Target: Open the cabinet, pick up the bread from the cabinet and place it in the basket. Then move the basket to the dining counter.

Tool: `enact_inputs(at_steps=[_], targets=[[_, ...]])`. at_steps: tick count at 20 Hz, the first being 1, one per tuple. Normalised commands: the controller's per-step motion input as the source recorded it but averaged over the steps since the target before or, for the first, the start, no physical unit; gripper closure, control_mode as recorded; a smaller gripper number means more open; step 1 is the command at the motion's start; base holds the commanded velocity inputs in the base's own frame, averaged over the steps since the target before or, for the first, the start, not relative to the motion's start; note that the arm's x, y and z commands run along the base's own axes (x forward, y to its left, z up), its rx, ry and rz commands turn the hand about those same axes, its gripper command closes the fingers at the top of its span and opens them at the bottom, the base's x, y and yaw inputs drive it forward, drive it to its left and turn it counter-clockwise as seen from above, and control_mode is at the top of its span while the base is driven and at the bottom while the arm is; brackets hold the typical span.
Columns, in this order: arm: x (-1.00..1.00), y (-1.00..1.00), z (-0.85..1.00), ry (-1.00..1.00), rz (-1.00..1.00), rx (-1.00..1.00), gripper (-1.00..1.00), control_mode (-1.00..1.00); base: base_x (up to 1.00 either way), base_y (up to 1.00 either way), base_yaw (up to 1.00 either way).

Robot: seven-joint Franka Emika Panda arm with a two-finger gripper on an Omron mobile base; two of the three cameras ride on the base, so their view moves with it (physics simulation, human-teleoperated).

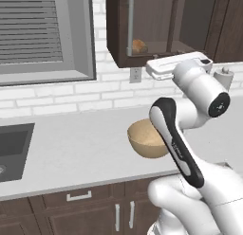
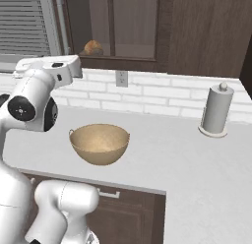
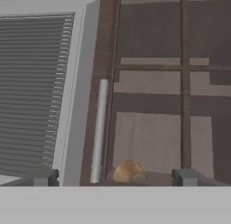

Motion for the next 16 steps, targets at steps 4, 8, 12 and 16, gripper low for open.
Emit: enact_inputs(at_steps=[4, 8, 12, 16], targets=[[0.85, 0.3, 0.06, 0.04, 0.1, 0.08, -1.0, -1.0, 0.0, 0.0, 0.0], [0.85, 0.19, 0.01, 0.02, 0.03, 0.03, -1.0, -1.0, 0.0, 0.0, 0.0], [0.68, 0.21, 0.0, -0.01, 0.0, 0.0, -1.0, -1.0, 0.0, 0.0, 0.0], [0.55, 0.19, 0.0, -0.01, 0.0, 0.0, -1.0, -1.0, 0.0, 0.0, 0.0]])
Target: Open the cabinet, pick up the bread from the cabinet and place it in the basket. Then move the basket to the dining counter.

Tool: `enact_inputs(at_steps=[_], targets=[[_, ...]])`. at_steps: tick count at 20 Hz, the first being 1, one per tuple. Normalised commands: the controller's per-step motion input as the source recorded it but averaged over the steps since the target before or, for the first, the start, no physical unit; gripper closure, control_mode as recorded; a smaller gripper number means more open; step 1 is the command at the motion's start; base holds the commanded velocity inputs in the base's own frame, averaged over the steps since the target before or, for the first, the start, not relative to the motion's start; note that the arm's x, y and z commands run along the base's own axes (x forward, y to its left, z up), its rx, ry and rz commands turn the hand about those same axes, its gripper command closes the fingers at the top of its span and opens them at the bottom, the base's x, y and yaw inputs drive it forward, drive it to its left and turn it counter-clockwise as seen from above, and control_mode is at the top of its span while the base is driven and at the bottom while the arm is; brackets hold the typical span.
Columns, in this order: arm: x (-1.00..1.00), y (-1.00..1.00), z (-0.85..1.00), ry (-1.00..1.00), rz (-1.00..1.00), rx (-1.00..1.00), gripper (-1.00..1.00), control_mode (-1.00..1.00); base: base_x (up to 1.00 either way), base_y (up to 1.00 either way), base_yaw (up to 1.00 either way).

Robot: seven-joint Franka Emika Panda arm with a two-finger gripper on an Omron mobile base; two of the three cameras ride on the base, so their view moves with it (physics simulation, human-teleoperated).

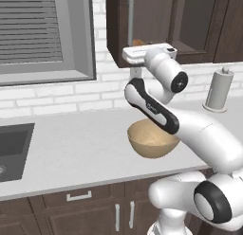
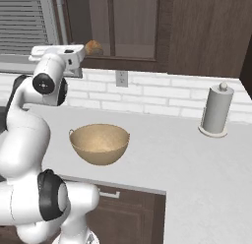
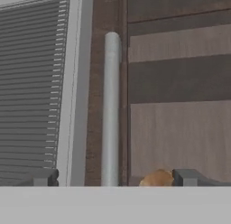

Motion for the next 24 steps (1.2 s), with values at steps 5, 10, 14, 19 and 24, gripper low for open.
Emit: enact_inputs(at_steps=[5, 10, 14, 19, 24], targets=[[0.48, 0.03, 0.01, 0.0, 0.0, 0.0, -1.0, -1.0, 0.0, 0.0, 0.0], [0.44, 0.05, 0.01, 0.0, 0.0, 0.0, -1.0, -1.0, 0.0, 0.0, 0.0], [0.3, 0.09, 0.01, 0.0, 0.0, 0.0, -1.0, -1.0, 0.0, 0.0, 0.0], [0.26, 0.17, 0.05, 0.0, 0.0, 0.0, -1.0, -1.0, 0.0, 0.0, 0.0], [0.26, 0.18, 0.03, 0.0, 0.0, 0.0, 1.0, -1.0, 0.0, 0.0, 0.0]])
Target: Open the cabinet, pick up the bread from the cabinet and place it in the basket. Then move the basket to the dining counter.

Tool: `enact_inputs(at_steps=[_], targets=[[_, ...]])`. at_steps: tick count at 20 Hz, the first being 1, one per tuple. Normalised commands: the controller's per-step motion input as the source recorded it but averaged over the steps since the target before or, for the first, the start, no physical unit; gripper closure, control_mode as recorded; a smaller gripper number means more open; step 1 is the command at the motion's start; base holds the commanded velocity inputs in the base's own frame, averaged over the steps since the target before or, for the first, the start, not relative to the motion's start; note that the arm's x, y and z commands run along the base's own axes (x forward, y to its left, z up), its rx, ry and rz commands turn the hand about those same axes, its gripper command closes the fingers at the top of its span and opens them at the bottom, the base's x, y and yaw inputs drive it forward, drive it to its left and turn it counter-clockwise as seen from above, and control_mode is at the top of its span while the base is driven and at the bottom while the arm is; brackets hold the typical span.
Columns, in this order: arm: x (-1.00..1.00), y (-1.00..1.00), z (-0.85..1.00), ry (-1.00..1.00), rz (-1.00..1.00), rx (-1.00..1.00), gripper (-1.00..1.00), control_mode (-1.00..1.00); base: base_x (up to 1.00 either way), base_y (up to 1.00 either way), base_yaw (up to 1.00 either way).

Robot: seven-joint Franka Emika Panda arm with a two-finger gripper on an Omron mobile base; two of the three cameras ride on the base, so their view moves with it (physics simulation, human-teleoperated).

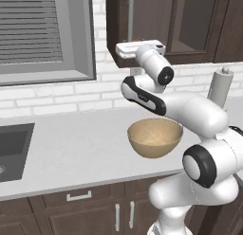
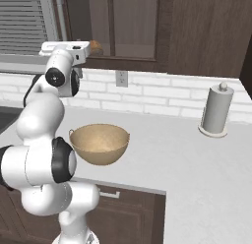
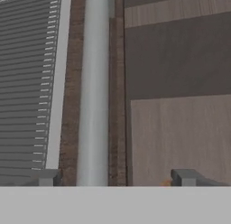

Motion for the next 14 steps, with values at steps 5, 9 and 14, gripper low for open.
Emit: enact_inputs(at_steps=[5, 9, 14], targets=[[0.08, 0.03, 0.0, 0.0, -0.01, 0.0, 1.0, -1.0, 0.0, 0.0, 0.0], [0.0, 0.0, 0.0, 0.0, 0.0, 0.0, 1.0, -1.0, 0.0, 0.0, 0.0], [-0.01, 0.0, 0.0, -0.01, 0.0, 0.0, 1.0, -1.0, 0.0, 0.0, 0.0]])
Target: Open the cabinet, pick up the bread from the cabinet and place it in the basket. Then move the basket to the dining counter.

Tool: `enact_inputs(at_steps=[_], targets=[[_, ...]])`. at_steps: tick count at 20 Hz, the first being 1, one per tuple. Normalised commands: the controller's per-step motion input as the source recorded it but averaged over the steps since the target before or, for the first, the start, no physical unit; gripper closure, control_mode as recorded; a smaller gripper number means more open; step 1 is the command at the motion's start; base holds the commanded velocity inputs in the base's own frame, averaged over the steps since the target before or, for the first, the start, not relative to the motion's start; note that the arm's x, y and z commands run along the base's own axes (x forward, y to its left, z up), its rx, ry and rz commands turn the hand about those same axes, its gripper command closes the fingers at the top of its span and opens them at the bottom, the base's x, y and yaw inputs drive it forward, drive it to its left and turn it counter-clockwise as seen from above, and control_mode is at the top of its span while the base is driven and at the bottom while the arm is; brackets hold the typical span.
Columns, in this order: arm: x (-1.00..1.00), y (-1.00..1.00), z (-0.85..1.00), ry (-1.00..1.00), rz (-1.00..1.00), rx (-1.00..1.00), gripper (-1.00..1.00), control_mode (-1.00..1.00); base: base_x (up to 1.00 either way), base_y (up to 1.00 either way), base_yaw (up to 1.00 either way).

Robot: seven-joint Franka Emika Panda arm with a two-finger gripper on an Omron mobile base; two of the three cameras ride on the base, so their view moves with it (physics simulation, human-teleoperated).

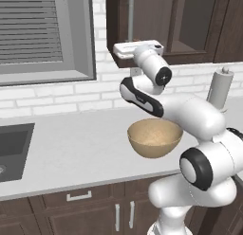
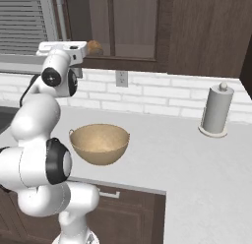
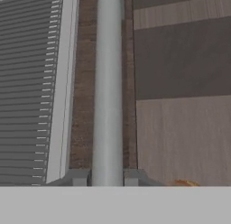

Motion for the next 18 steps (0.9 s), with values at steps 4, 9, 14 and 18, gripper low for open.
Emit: enact_inputs(at_steps=[4, 9, 14, 18], targets=[[0.0, 0.0, 0.0, 0.0, 0.0, 0.0, 1.0, -1.0, 0.0, 0.0, 0.0], [0.0, 0.0, 0.0, 0.0, 0.0, 0.0, 1.0, -1.0, 0.0, 0.0, 0.0], [-0.26, -0.09, 0.12, 0.0, -0.02, 0.0, 1.0, -1.0, 0.0, 0.0, 0.0], [-0.62, -0.28, 0.32, 0.0, -0.13, 0.0, 1.0, -1.0, 0.0, 0.0, 0.0]])
